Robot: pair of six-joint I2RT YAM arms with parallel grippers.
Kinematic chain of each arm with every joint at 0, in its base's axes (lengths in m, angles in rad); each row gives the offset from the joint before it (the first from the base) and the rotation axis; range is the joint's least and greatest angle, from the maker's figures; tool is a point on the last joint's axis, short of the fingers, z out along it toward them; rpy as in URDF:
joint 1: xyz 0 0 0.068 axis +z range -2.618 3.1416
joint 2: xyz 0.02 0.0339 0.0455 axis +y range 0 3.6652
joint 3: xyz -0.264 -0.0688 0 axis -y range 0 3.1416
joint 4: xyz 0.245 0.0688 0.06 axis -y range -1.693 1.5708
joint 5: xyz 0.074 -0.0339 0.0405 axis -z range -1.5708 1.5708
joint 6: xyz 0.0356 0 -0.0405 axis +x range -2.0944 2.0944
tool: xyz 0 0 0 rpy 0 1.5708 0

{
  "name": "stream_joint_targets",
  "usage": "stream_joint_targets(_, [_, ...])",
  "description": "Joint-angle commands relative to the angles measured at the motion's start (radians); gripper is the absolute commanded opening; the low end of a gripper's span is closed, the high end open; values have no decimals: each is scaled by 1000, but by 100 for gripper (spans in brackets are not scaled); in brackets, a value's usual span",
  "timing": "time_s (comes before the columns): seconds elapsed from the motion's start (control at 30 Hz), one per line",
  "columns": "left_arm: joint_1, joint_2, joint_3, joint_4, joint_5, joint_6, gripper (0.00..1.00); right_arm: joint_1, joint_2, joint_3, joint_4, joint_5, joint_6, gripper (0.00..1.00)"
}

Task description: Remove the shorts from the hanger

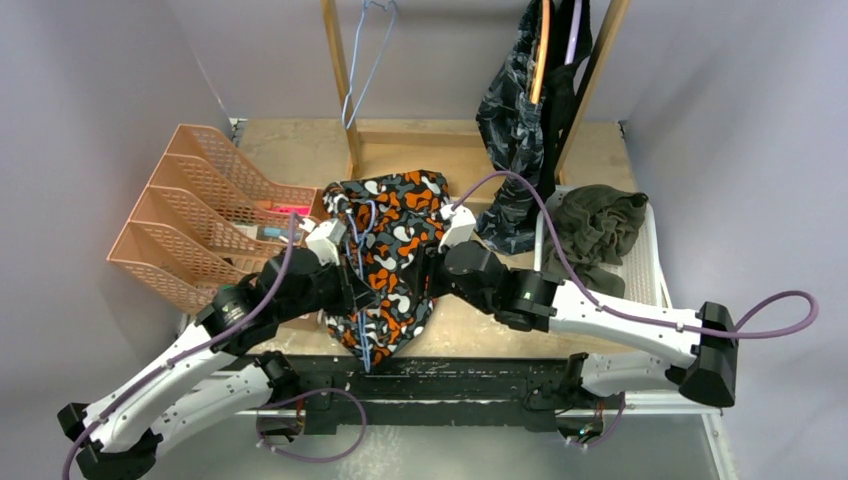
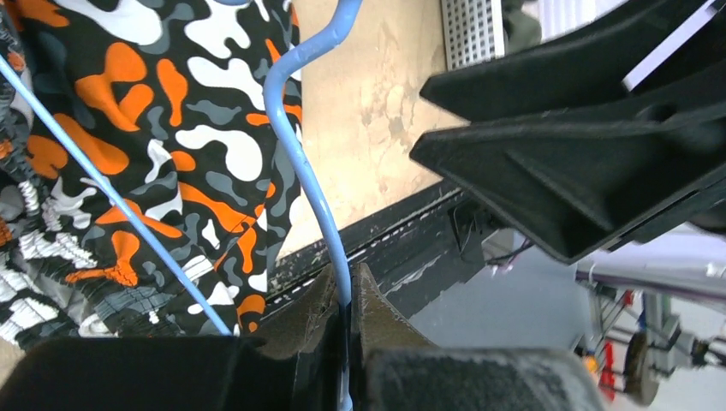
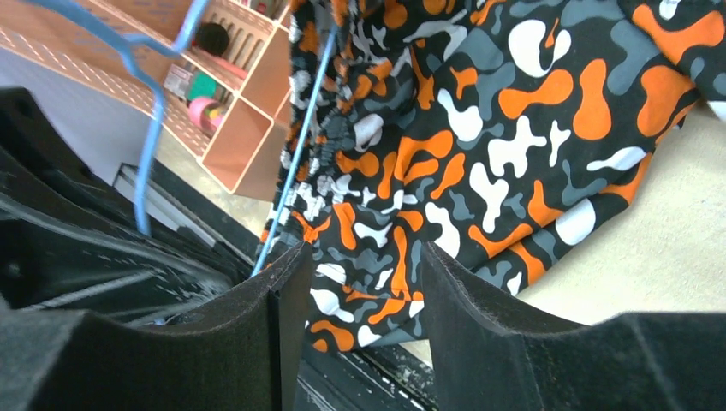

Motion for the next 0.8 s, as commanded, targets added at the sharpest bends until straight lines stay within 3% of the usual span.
stream_joint_targets(0.0, [0, 18, 54, 90, 112, 140, 0, -48, -60, -13, 68, 44, -10, 53])
stream_joint_targets(0.13, [0, 21, 100, 24, 117, 178, 0, -266, -72, -90, 150, -239, -5, 53])
stream_joint_targets(0.2, [0, 18, 110, -10, 114, 177, 0, -304, -52, -104, 220, -344, -25, 54])
stream_joint_targets(0.37, [0, 8, 107, -110, 41, 139, 0, -306, 118, 1, 266, -292, -122, 56])
stream_joint_targets(0.5, [1, -31, 86, -89, 33, 103, 0, -304, 295, 123, 324, -266, -190, 55])
stream_joint_targets(0.63, [0, -40, 85, -77, 39, 100, 0, -302, 374, 115, 560, -333, -300, 64])
stream_joint_targets(0.77, [1, -8, 96, -107, 32, 109, 0, -293, 477, 200, 588, -384, -369, 67])
